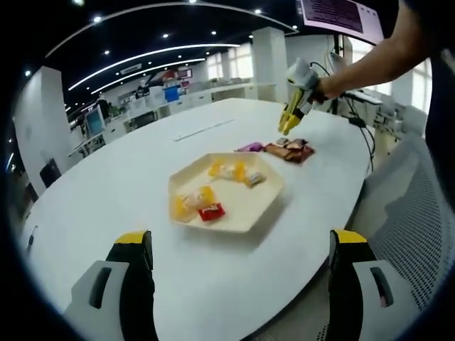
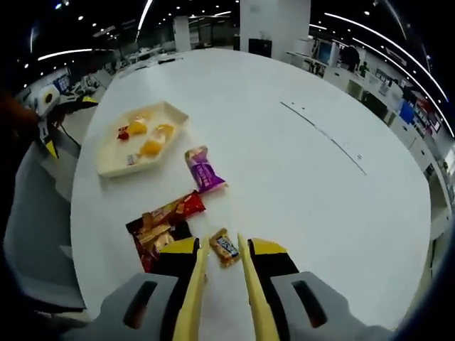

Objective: Place the target food into the container with the food tongs after gripping and lifting it, then release it inside without dropping or visibly crushing the food.

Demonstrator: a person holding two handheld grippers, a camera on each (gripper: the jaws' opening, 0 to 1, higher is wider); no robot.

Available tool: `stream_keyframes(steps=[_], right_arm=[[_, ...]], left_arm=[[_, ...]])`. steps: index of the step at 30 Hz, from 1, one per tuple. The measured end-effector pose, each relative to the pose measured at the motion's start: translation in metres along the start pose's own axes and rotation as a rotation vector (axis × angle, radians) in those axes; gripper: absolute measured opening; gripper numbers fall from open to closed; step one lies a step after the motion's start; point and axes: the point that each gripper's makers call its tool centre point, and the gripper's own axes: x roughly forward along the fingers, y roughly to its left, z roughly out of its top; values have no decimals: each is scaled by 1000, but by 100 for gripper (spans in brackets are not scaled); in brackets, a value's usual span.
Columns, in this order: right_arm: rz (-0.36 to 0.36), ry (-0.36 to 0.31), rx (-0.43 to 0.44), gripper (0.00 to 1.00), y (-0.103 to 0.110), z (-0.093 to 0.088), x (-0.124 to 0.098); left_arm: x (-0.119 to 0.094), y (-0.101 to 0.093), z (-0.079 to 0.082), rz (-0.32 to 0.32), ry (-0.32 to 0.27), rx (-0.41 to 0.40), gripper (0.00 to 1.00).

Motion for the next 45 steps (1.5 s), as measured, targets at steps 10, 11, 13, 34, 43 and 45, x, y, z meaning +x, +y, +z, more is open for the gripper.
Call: stream_keyframes(steps=[10,11,13,34,43,45], right_arm=[[23,21,-31,26,1,-7,12],[18,32,-41,26,0,-9,14],[11,37,-47,26,0,-11,16],[-71,70,82,21,-11,-1,14],[-85,67,112,21,-14,10,-2],[-89,67,114,21,-16,13,-6]], left_arm=[[1,-1,-1,-6,6,-1,100],[1,-1,-1,-7,5,-3,100],[1,-1,-1,-7,5,-3,100],[0,-1,2,-12,-13,-8,100],[-1,-1,4,-10,-22,-3,100],[-2,-1,5,-7,-29,-2,100]])
